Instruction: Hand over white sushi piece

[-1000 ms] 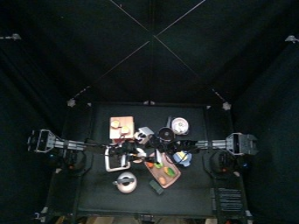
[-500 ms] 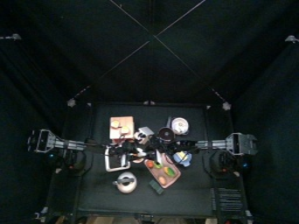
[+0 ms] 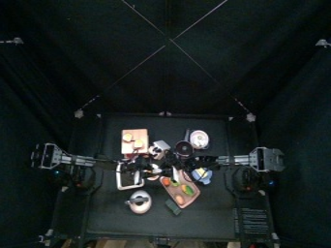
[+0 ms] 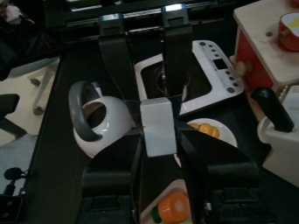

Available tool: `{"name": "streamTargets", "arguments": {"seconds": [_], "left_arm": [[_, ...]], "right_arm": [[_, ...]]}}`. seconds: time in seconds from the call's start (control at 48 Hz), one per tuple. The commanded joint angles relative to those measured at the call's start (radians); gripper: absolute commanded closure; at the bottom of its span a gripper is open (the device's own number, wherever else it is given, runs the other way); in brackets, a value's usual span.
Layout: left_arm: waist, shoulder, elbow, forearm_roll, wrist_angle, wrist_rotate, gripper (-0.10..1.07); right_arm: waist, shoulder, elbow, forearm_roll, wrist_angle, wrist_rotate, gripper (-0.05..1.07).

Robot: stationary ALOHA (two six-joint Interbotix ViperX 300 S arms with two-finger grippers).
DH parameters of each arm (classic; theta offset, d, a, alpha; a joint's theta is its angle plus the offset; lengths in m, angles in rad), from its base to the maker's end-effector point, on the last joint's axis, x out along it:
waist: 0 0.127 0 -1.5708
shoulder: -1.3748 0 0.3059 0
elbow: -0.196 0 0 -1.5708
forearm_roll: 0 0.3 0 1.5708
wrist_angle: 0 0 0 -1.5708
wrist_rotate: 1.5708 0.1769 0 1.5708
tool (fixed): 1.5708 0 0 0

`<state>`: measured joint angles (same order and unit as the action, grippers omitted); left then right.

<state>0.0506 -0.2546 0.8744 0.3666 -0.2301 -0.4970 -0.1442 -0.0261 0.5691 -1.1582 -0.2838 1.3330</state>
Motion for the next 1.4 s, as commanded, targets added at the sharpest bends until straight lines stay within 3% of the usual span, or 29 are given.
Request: {"name": "streamTargets", "arguments": {"seconds": [0.0, 0.146, 0.271, 1.375], "left_arm": [[0.003, -0.005, -0.017, -0.012, -0.009, 0.005, 0.24], [0.005, -0.005, -0.011, -0.021, -0.009, 0.005, 0.08], [0.005, -0.005, -0.012, -0.025, -0.009, 0.006, 0.02], [0.006, -0.002, -0.005, -0.025, -0.035, 0.006, 0.01]], "right_arm": [[-0.003, -0.015, -0.026, 0.003, -0.005, 0.002, 0.59], [-0.003, -0.015, -0.025, 0.003, -0.003, 0.002, 0.59], [-0.005, -0.014, -0.025, 0.003, -0.003, 0.002, 0.59], [0.0, -0.012, -0.014, 0.006, -0.003, 0.003, 0.6]]}}
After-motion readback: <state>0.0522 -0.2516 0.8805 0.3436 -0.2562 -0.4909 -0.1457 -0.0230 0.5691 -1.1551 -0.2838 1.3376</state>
